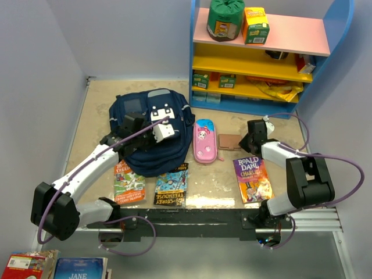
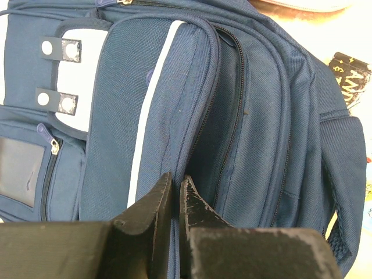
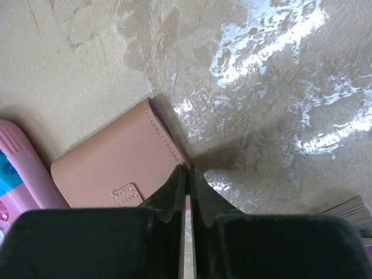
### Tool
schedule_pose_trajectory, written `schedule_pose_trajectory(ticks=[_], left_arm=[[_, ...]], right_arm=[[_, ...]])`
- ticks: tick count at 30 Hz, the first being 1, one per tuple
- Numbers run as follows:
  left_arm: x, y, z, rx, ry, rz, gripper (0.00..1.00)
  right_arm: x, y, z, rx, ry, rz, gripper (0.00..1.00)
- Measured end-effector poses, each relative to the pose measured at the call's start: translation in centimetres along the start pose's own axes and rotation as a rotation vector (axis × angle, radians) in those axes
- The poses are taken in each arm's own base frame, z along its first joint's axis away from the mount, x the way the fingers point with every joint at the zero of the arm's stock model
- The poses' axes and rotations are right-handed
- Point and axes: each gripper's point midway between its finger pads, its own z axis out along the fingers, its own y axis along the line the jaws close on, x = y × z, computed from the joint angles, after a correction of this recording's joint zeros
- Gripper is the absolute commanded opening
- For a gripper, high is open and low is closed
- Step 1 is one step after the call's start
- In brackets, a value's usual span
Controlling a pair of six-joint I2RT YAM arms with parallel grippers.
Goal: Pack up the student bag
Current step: Pick up the stationery from the center of the board.
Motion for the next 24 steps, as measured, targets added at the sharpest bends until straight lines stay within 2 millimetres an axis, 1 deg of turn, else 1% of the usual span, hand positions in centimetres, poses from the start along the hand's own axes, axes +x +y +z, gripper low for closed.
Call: schedule_pose_trajectory(ticks=[5, 7, 9, 11, 16, 18, 21, 24], left_arm=[[0.0, -0.1, -0.1, 0.005, 0.004, -0.001, 0.0], [0.1, -0.2, -0.1, 0.008, 0.007, -0.001, 0.0], [0.0, -0.2, -0.1, 0.008, 0.007, -0.001, 0.0], [0.0, -0.2, -0.1, 0.008, 0.007, -0.001, 0.0], [-0.1, -0.1, -0.2, 0.004, 0.004, -0.01, 0.0], [-0.1, -0.1, -0.1, 0.002, 0.004, -0.02, 0.0], [-0.2, 0.0, -0.1, 0.0, 0.006, -0.035, 0.0], [-0.3, 0.1, 0.0, -0.003, 0.006, -0.052, 0.0]], right_arm=[[0.2, 0.3, -0.2, -0.017, 0.012, -0.001, 0.0], [0.1, 0.7, -0.8, -0.043, 0.017, 0.0, 0.0], [-0.3, 1.3, -1.8, -0.077, 0.01, 0.004, 0.0], [-1.2, 2.3, -3.4, -0.129, -0.014, 0.013, 0.0], [-4.0, 5.5, -8.5, -0.304, -0.088, 0.033, 0.0], [-4.8, 6.4, -9.9, -0.349, -0.108, 0.037, 0.0], [-5.3, 7.5, -11.8, -0.414, -0.107, 0.044, 0.0], [-5.0, 8.8, -13.1, -0.468, -0.077, 0.046, 0.0]])
